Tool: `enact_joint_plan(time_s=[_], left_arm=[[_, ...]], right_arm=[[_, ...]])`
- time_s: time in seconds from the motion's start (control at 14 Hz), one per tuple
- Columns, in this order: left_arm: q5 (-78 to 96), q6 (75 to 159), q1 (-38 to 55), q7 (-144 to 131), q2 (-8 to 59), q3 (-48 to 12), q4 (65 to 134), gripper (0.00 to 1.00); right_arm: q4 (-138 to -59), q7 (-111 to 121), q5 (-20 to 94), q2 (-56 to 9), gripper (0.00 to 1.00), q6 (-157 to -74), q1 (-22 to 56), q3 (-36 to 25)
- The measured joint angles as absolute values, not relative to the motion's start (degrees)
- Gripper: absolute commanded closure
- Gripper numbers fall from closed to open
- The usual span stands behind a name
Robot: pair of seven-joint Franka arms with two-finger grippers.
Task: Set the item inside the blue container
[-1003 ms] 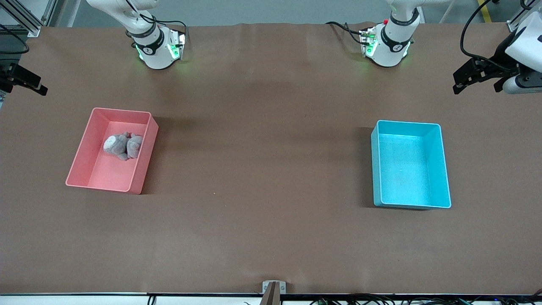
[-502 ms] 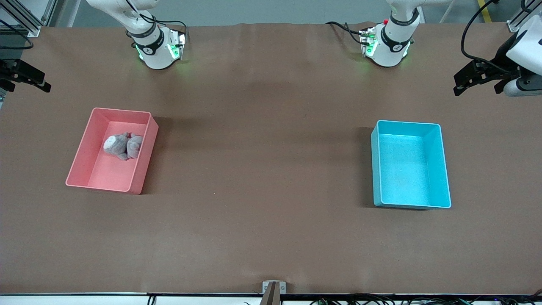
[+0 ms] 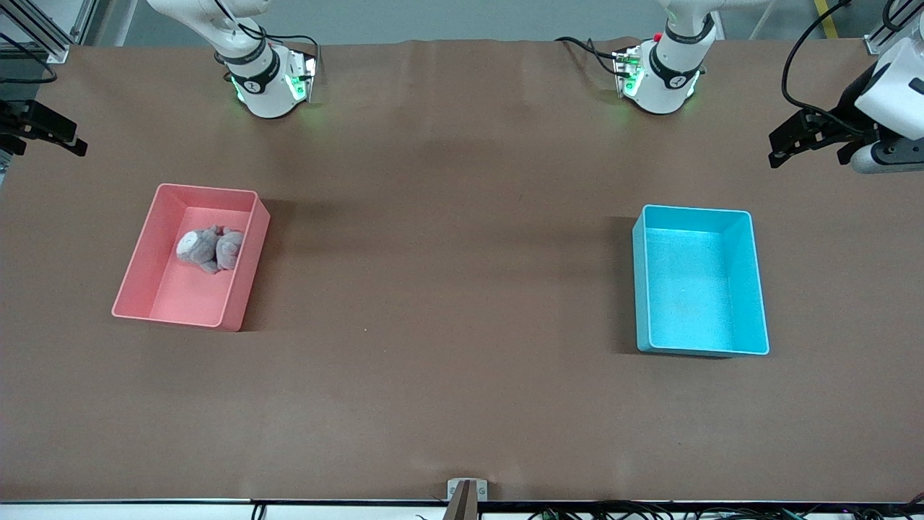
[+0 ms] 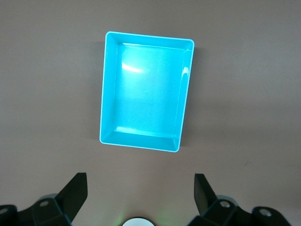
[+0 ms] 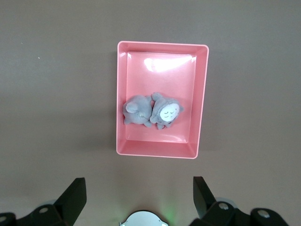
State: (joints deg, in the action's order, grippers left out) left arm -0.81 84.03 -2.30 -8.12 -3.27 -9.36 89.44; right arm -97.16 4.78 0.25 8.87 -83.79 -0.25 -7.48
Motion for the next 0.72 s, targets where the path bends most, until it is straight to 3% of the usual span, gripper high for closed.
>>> enact_joint_plan(time_s=[0.72], left_arm=[[-0.81,84.16,-2.11,-8.12,-2.49,-9.58,90.42,0.00]], right_arm=[[-95.52,4.81,0.26,8.87,0.00,-83.75,-0.26,-7.33]])
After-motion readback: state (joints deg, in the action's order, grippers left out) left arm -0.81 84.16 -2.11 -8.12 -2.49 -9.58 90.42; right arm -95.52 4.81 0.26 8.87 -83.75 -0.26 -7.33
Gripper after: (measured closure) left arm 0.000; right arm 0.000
